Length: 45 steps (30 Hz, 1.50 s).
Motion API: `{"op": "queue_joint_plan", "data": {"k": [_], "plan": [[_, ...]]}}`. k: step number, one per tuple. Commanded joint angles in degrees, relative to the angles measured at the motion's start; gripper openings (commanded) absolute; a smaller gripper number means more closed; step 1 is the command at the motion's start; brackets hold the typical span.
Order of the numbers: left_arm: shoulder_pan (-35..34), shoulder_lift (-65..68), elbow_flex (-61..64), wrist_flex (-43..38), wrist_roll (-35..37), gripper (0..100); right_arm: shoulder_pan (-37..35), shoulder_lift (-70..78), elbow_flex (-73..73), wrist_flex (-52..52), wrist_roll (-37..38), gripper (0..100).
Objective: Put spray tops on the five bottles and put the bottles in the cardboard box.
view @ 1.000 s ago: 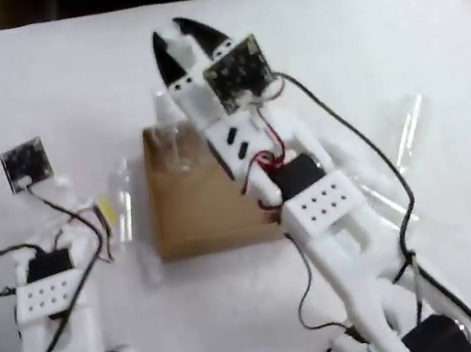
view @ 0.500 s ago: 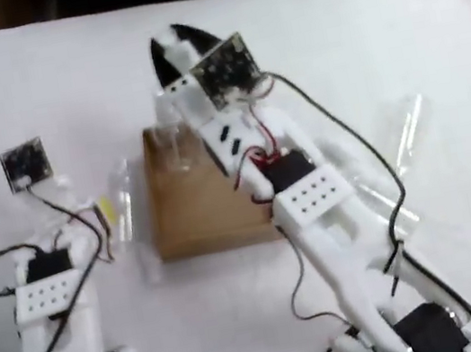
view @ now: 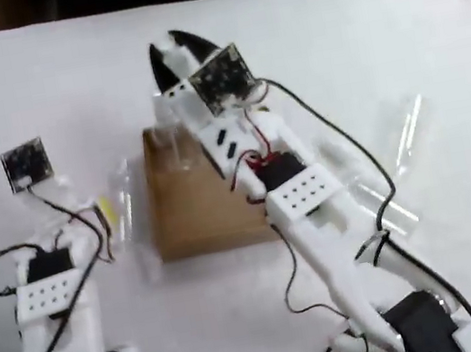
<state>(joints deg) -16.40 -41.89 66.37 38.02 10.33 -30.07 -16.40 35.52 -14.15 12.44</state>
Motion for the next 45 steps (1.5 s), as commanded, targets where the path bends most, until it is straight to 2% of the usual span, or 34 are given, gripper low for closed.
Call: {"op": "queue_joint_plan", "data": {"k": [1, 22, 29, 45], "plan": [[0.7, -1.6, -0.4, -1.5, 0.4, 16, 0.0, -0.4, -0.2, -2.1, 0.4, 1.7], [0.7, -1.6, -0.4, -1.5, 0.4, 16, 0.1, -0.2, 4.4, -2.3, 0.4, 2.2], [0.7, -1.6, -0.4, -1.5, 0.4, 16, 0.1, -0.2, 4.4, -2.2, 0.4, 14.9], [0.7, -1.6, -0.4, -1.5, 0.4, 16, 0.1, -0.9, 4.2, -2.2, 0.4, 15.5]]}}
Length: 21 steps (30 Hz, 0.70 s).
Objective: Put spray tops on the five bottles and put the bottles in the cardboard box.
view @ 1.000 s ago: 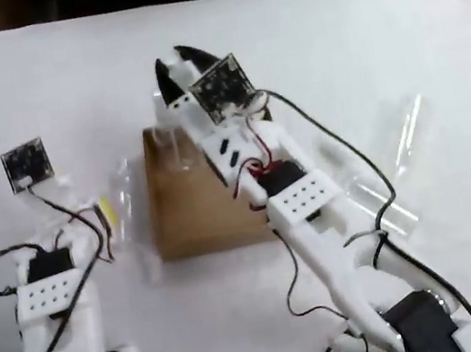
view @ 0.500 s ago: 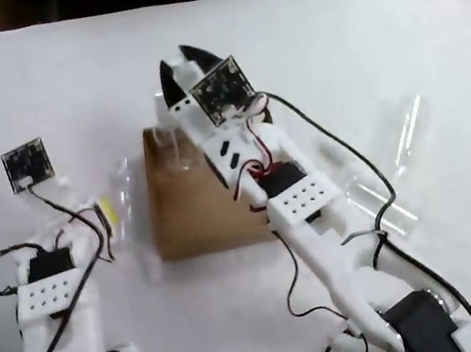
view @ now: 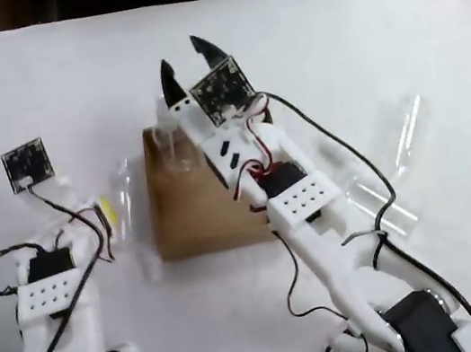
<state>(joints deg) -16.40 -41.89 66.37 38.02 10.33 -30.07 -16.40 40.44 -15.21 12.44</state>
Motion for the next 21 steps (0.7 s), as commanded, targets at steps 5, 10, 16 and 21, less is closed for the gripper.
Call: {"op": "queue_joint_plan", "data": {"k": [5, 10, 16, 21], "plan": [[0.7, -1.6, -0.4, -1.5, 0.4, 16, 0.1, -6.5, -0.7, 2.0, 0.4, 15.5], [0.7, -1.5, -0.4, -1.5, 0.4, 16, 2.2, -19.9, -2.7, 19.2, 0.4, 14.8], [0.7, -1.5, -0.4, -1.5, 0.4, 16, 12.7, -28.5, -5.9, 37.9, 0.4, 2.9], [0.7, -1.5, -0.3, -1.5, 0.4, 16, 21.5, -29.3, -5.5, 47.2, 0.4, 1.7]]}}
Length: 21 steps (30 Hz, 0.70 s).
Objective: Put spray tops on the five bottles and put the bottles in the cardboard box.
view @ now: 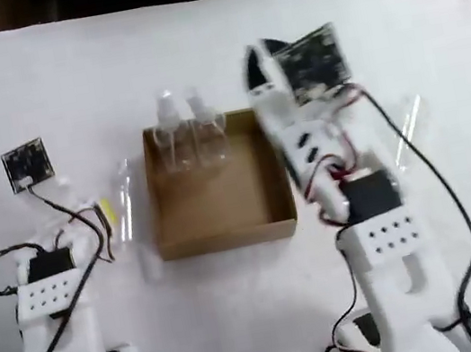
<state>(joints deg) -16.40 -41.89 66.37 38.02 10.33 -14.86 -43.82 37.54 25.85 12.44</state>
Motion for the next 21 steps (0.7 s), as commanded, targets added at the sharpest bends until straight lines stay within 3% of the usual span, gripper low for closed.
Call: {"op": "queue_joint_plan", "data": {"k": [1, 6, 11, 18, 21], "plan": [[0.7, -1.5, -0.3, -1.5, 0.4, 16, 7.2, -1.9, -1.8, 7.3, 0.4, 1.7], [0.7, -1.6, 0.3, -1.6, 0.4, 16, 5.1, -1.8, 4.2, 8.2, 1.3, 1.6], [0.2, -1.7, 0.5, -1.6, 0.4, 16, 2.8, -1.9, 4.8, 11.9, 8.2, 1.6], [0.6, -1.7, 0.5, -1.6, 0.4, 16, 15.3, 1.9, 0.4, 18.4, 9.8, 1.7], [0.6, -1.7, 0.5, -1.6, 0.4, 16, 19.4, 10.3, -3.1, 21.4, 14.9, 1.7]]}}
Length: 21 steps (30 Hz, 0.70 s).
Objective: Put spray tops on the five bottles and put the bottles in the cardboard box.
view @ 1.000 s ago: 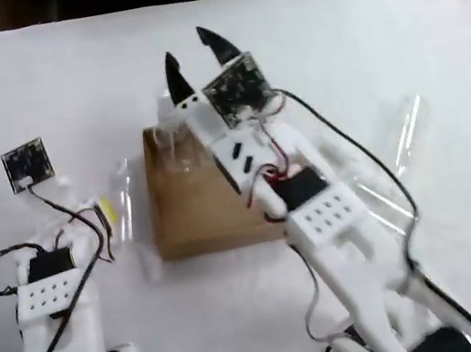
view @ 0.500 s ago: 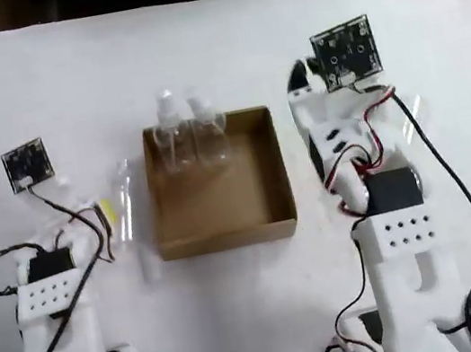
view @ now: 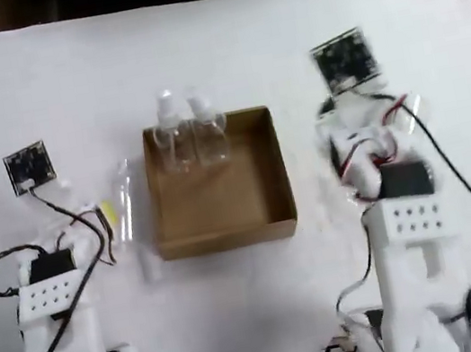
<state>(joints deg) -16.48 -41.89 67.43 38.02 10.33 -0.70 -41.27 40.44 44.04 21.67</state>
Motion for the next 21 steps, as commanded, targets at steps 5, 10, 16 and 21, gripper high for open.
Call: {"op": "queue_joint_plan", "data": {"k": [5, 10, 16, 21], "plan": [[0.7, -1.6, -0.5, -1.6, 0.4, 16, 12.0, 20.9, -12.4, 11.9, 9.8, 1.8], [0.7, -1.5, -0.5, -1.6, 0.4, 16, 19.6, 23.8, -13.2, 17.4, 17.8, 1.6], [0.7, -1.5, -0.5, -1.7, 0.4, 16, 24.2, 23.8, -13.2, 22.0, 28.7, 1.8], [0.7, -1.5, -0.4, -3.2, 0.4, 16, 19.4, 24.4, -14.2, 23.3, 27.6, 6.4]]}}
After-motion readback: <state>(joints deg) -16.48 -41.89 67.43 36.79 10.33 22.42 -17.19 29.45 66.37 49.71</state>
